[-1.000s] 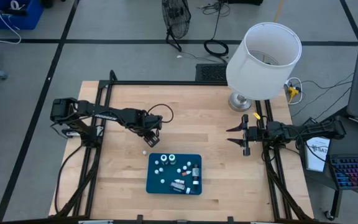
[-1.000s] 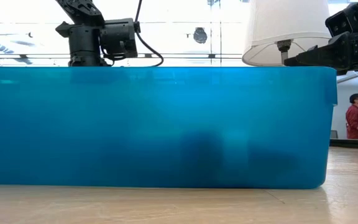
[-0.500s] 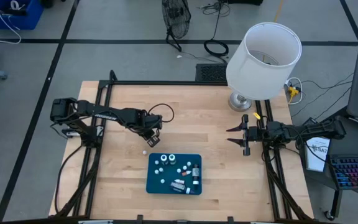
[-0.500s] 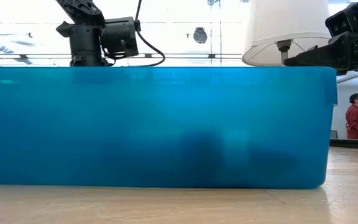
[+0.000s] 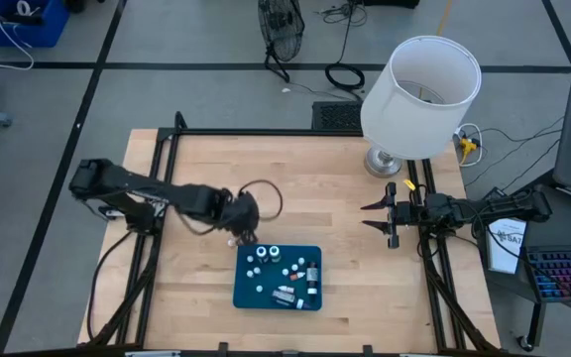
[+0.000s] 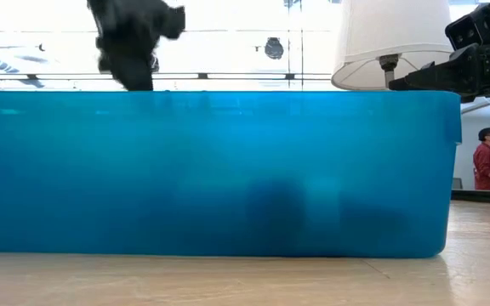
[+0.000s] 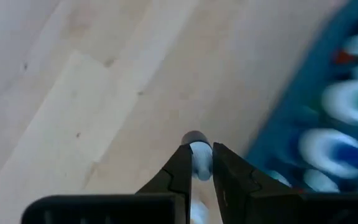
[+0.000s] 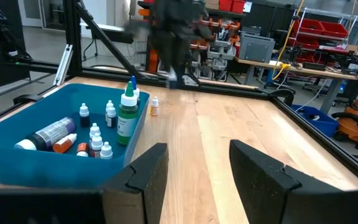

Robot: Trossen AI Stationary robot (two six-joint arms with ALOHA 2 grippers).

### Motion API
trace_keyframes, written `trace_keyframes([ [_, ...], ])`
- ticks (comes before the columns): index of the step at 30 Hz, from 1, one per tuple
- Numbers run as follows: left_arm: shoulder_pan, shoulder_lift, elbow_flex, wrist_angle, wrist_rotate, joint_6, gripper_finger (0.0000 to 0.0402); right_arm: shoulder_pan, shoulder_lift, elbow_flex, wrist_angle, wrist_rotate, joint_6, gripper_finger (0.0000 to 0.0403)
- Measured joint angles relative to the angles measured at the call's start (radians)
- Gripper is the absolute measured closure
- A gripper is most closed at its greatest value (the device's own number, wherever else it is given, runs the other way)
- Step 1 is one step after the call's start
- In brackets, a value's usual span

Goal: Pick & Place food coloring
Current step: Put the purple food coloring bottle into the blue container

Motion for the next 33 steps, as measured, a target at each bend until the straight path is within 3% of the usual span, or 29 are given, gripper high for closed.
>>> trace_keyframes([
  [6,-0.209,0.017,0.159,-0.085,-0.119,-0.1,0.0356,0.0,0.0,0.0,0.0,0.0,0.0,0.0241],
  [14,-0.369,0.048,0.185,0.055,-0.186,-0.109,0.0356,0.0,0.0,0.0,0.0,0.0,0.0,0.0241],
  [17,-0.368,0.106,0.185,0.098,-0.172,-0.077,0.0356,0.0,0.0,0.0,0.0,0.0,0.0,0.0242],
  [22,-0.327,0.246,0.205,0.235,-0.023,0.051,0.0356,0.0,0.001,0.0,-0.005,0.0,0.0,0.0242],
  [33,-0.245,0.477,0.327,0.157,0.096,0.076,0.0357,0.0,0.0,0.0,0.0,0.0,0.0,0.0241],
])
